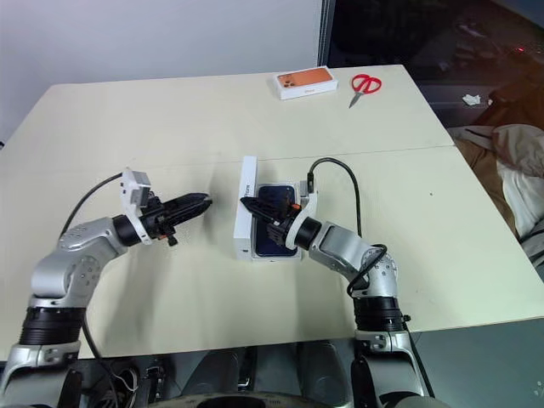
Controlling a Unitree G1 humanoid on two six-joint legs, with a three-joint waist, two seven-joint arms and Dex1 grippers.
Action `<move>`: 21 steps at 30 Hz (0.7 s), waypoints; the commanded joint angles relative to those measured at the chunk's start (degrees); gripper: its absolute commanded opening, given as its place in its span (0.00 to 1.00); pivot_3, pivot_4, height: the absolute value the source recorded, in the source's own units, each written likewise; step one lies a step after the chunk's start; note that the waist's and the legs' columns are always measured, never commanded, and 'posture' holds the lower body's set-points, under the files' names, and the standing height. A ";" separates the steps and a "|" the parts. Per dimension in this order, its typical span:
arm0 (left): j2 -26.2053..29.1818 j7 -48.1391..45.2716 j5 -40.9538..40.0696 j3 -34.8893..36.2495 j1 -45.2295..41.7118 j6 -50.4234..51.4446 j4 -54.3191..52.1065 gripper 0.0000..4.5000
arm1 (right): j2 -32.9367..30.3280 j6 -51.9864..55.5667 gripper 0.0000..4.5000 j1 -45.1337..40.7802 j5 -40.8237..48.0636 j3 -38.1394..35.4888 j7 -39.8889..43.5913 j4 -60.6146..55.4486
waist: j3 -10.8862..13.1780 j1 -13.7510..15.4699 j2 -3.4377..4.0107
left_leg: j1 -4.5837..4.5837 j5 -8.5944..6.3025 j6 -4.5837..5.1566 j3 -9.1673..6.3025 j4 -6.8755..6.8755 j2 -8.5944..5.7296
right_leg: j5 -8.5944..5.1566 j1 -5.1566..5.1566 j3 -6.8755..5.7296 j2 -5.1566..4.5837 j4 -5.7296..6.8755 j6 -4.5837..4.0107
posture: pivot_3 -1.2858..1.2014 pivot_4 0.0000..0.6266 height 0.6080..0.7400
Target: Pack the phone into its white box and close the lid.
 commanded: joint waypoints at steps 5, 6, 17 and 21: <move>-3.44 -0.37 3.04 -4.03 -0.69 -4.31 2.55 0.02 | -5.76 1.86 0.00 1.35 -3.12 0.76 3.31 -4.60 | -0.01 0.65 0.00 | 0.01 -0.01 0.01 0.00 0.01 -0.01 | 0.00 0.03 0.00 -0.01 -0.02 0.00 | 0.52 0.24 1.00; -4.04 -0.20 3.34 -4.44 -1.17 -4.55 2.83 0.02 | -7.13 2.34 0.00 1.37 -4.51 1.05 4.02 -5.24 | -0.02 0.97 -0.02 | 0.01 -0.01 0.01 0.02 0.01 -0.01 | 0.00 0.03 0.00 -0.01 -0.02 0.00 | 0.52 0.24 1.00; -8.38 0.07 4.33 -7.14 -4.14 -5.08 4.10 0.00 | -15.31 4.04 0.45 0.46 -3.61 -0.23 8.52 -7.58 | -0.03 1.43 -0.04 | 0.00 -0.04 0.07 0.03 0.05 -0.02 | 0.00 0.08 0.00 -0.02 -0.07 0.00 | 0.52 0.24 1.00; -9.44 0.08 4.93 -7.81 -4.35 -6.06 5.49 0.00 | -21.37 6.19 0.90 -1.70 -8.05 -0.66 12.92 -8.70 | -0.02 1.34 -0.03 | 0.00 -0.04 0.07 0.03 0.05 -0.01 | 0.00 0.08 0.00 -0.01 -0.06 0.00 | 0.52 0.24 1.00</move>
